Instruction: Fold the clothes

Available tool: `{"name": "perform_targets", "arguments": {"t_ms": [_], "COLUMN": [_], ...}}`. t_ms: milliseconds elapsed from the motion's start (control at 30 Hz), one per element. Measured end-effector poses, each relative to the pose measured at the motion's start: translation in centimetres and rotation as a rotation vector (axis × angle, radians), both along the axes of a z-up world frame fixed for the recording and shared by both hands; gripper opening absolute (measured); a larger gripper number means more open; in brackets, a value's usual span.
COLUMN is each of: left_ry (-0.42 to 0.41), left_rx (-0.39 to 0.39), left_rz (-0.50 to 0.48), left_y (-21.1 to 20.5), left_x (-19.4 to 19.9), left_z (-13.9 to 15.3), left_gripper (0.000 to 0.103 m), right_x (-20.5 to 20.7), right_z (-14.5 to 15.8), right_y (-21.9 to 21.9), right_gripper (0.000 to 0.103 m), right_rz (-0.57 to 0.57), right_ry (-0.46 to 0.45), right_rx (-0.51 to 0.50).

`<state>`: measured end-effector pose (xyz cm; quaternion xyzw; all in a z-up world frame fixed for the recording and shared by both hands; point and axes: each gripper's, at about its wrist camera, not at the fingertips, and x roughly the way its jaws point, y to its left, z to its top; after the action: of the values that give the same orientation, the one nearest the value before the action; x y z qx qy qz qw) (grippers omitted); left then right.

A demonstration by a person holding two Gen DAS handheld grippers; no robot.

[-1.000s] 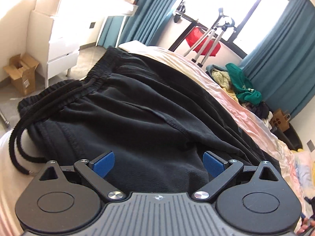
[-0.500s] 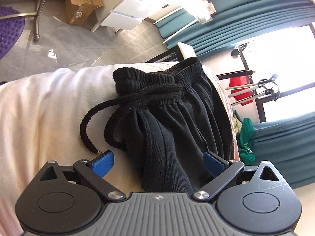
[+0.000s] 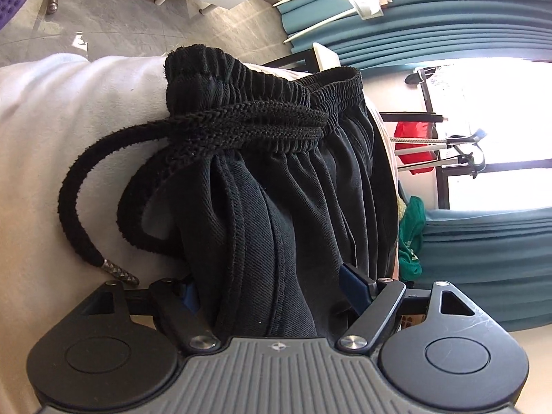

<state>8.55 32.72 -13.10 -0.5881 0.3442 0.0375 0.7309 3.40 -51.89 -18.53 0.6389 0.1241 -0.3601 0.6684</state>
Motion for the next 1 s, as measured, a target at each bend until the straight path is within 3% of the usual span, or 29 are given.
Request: {"name": "perform_targets", "arguments": {"t_ms": [100,133,167,200,300,500,767,900,1000], "left_ry": [-0.001,0.000,0.002,0.003,-0.022,-0.118,-0.214,-0.234,-0.245], "left_rx": [-0.003,0.002,0.008,0.019,0.029,0.057,0.041,0.077,0.106], "left_rz": [0.030,0.038,0.046,0.050,0.068,0.103,0.145,0.146,0.144], "left_y": [0.0,0.0,0.0,0.0,0.1,-0.2,-0.6,-1.1,-1.9], "left_x": [0.3,0.3,0.4,0.4,0.0,-1.7,-4.6,-1.7,3.0], "left_z": [-0.6,-0.7,-0.8,-0.8,-0.7,1.3,3.7,6.6,9.7], "left_gripper": [0.055,0.050,0.035,0.023,0.013,0.008,0.008,0.008,0.008], "right_x": [1.7,2.2,2.6,2.7,2.7,2.4,1.0,6.9,11.3], "right_z": [-0.1,0.2,0.5,0.8,2.1,5.3,6.6,8.3,9.5], "right_y": [0.2,0.3,0.3,0.3,0.6,1.6,1.4,0.4,-0.4], "right_gripper": [0.045,0.022,0.009,0.008,0.007,0.006,0.006,0.006,0.006], "right_rz": [0.051,0.059,0.066,0.063,0.054,0.062,0.056,0.081,0.100], "right_ry": [-0.004,0.018,0.040,0.049,0.047,0.032,-0.001,0.005,0.009], "right_rx": [-0.010,-0.031,-0.054,-0.081,-0.175,-0.353,-0.370,-0.403,-0.428]}}
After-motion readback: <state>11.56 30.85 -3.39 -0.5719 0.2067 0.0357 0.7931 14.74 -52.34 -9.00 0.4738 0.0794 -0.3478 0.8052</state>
